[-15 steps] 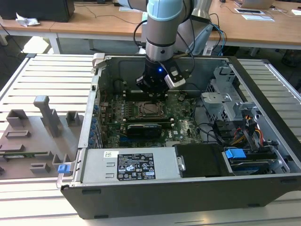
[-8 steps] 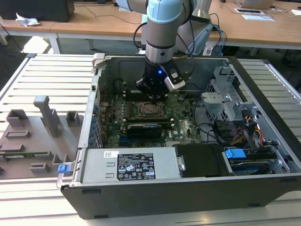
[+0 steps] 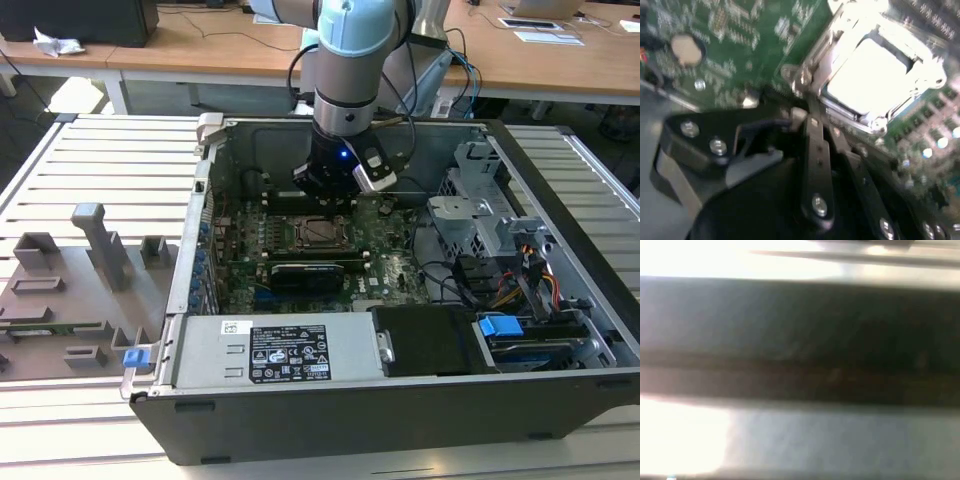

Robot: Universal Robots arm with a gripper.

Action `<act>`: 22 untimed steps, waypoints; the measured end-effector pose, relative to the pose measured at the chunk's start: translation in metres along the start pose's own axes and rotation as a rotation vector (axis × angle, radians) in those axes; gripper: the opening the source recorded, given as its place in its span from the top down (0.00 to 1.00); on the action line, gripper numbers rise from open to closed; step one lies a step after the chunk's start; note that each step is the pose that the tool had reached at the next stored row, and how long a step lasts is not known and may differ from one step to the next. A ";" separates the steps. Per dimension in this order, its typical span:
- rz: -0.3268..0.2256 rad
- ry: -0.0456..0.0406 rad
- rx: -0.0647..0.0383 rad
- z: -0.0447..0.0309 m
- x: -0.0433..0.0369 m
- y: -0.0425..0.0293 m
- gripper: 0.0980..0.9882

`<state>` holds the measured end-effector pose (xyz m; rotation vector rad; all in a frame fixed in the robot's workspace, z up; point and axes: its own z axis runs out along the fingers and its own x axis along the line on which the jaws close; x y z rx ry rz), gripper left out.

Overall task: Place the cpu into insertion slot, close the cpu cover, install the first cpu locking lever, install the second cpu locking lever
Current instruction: 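Install the first cpu locking lever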

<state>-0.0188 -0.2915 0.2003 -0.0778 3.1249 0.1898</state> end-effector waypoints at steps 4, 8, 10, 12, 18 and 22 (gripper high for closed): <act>0.000 -0.0010 -0.014 -0.0010 0.0001 -0.0027 0.99; 0.000 -0.0031 -0.014 -0.0065 0.0006 -0.0038 0.99; -0.001 -0.0053 -0.011 -0.0104 0.0011 -0.0044 0.99; -0.001 -0.0057 0.023 -0.0118 0.0017 -0.0055 0.99; -0.003 -0.0005 0.151 -0.0126 0.0034 -0.0109 0.99; -0.003 -0.0004 0.153 -0.0141 0.0041 -0.0233 0.99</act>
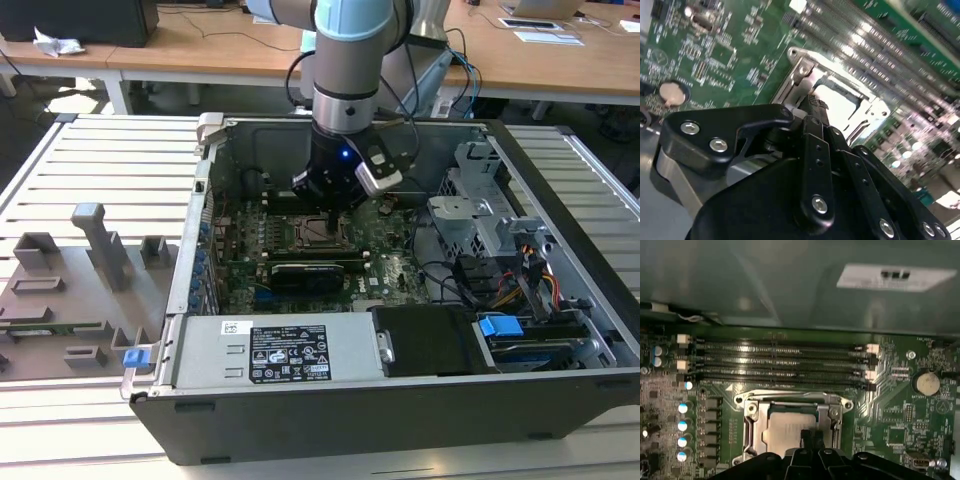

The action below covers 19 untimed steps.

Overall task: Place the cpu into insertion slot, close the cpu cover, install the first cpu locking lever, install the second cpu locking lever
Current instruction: 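Install the first cpu locking lever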

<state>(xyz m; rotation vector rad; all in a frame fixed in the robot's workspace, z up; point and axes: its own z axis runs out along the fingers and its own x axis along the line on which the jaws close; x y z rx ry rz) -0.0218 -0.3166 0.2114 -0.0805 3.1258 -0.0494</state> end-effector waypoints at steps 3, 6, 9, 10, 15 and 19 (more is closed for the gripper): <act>0.000 0.0000 0.000 0.0002 0.0004 -0.0079 0.99; 0.000 0.0001 0.000 -0.0048 0.0004 -0.0086 0.99; 0.000 0.0000 0.000 -0.0111 0.0003 -0.0088 0.99; 0.000 0.0000 0.000 -0.0131 0.0003 -0.0089 0.99; 0.000 0.0001 0.000 -0.0233 0.0002 -0.0092 0.99; 0.000 0.0002 0.002 -0.0379 -0.0001 -0.0097 0.99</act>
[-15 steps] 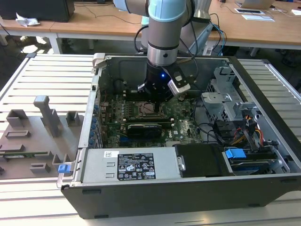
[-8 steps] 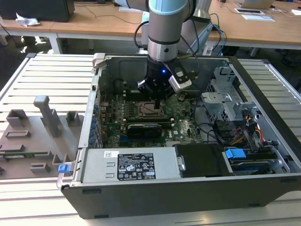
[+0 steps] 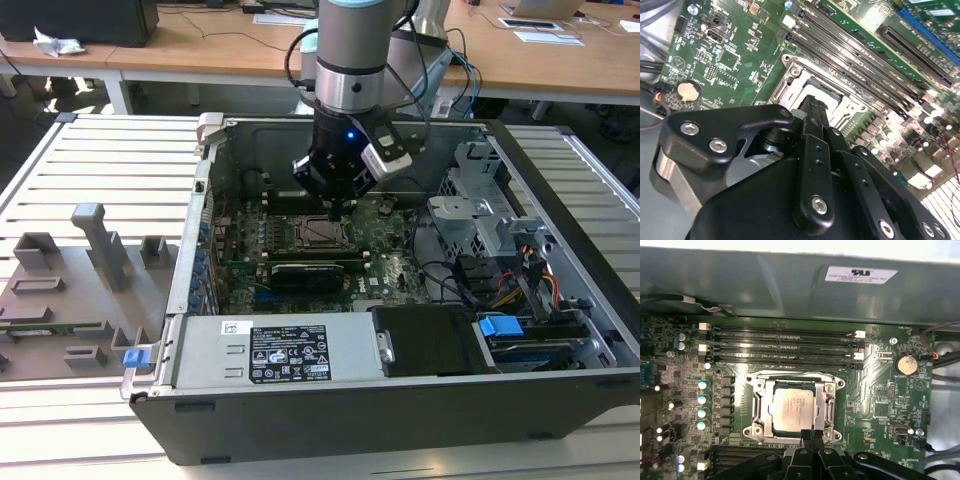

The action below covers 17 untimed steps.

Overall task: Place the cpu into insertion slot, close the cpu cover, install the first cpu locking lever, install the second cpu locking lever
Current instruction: 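Install the first cpu locking lever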

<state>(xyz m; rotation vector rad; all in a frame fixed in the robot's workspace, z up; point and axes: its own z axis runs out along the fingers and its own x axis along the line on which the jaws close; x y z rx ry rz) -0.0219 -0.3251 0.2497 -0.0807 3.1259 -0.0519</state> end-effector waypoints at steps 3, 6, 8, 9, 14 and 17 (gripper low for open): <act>0.000 0.0001 0.002 -0.0091 -0.0001 -0.0003 0.99; 0.000 0.0002 0.003 -0.0244 -0.0003 -0.0008 0.99; 0.000 0.0002 0.003 -0.0305 -0.0004 -0.0010 0.99; 0.000 0.0002 0.003 -0.0315 -0.0004 -0.0010 0.99; 0.000 0.0001 0.003 -0.0319 -0.0004 -0.0011 0.99; 0.000 0.0001 0.003 -0.0319 -0.0004 -0.0011 0.99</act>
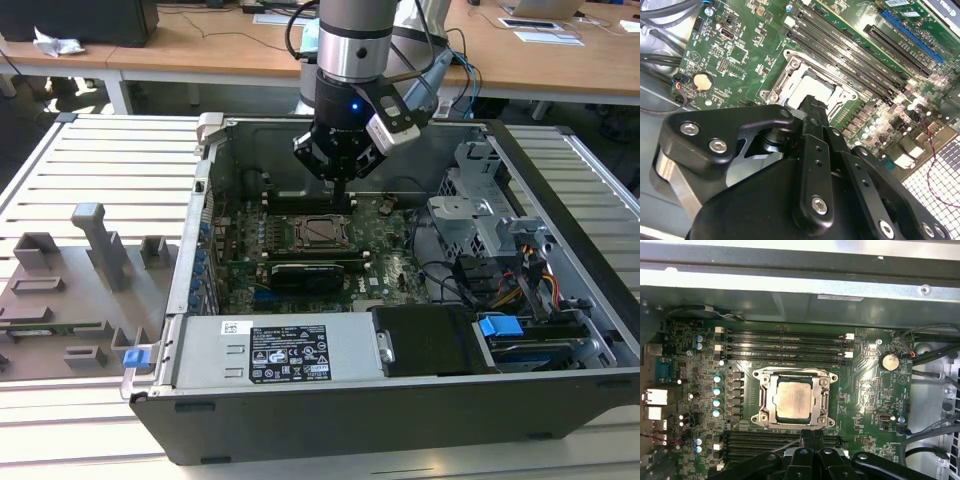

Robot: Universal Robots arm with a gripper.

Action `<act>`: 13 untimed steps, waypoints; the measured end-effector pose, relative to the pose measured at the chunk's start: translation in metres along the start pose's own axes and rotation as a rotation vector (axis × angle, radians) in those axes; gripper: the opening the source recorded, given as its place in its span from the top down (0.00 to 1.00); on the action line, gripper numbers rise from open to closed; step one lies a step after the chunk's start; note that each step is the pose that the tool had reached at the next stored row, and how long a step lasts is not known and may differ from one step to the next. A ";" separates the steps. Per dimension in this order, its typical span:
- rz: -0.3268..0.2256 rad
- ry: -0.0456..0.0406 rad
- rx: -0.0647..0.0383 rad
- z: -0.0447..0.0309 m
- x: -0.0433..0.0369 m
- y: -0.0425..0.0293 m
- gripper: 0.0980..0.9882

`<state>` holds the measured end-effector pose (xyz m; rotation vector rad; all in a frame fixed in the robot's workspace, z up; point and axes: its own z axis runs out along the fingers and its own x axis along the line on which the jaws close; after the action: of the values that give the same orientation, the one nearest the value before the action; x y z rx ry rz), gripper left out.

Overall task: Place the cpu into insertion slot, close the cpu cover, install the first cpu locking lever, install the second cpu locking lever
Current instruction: 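Install the first cpu locking lever, then install the second cpu locking lever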

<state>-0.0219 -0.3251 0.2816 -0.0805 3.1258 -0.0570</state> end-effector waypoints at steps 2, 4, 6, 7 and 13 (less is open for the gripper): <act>0.000 0.0000 0.000 0.0000 0.0000 0.0000 0.99; 0.000 0.0000 0.000 0.0000 0.0000 0.0000 0.99; 0.000 0.0000 0.000 0.0000 0.0000 0.0000 0.99; 0.000 0.0000 0.000 0.0000 0.0000 0.0000 0.99; 0.000 0.0004 0.000 0.0001 -0.0048 -0.0013 0.99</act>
<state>-0.0170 -0.3261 0.2816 -0.0805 3.1262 -0.0570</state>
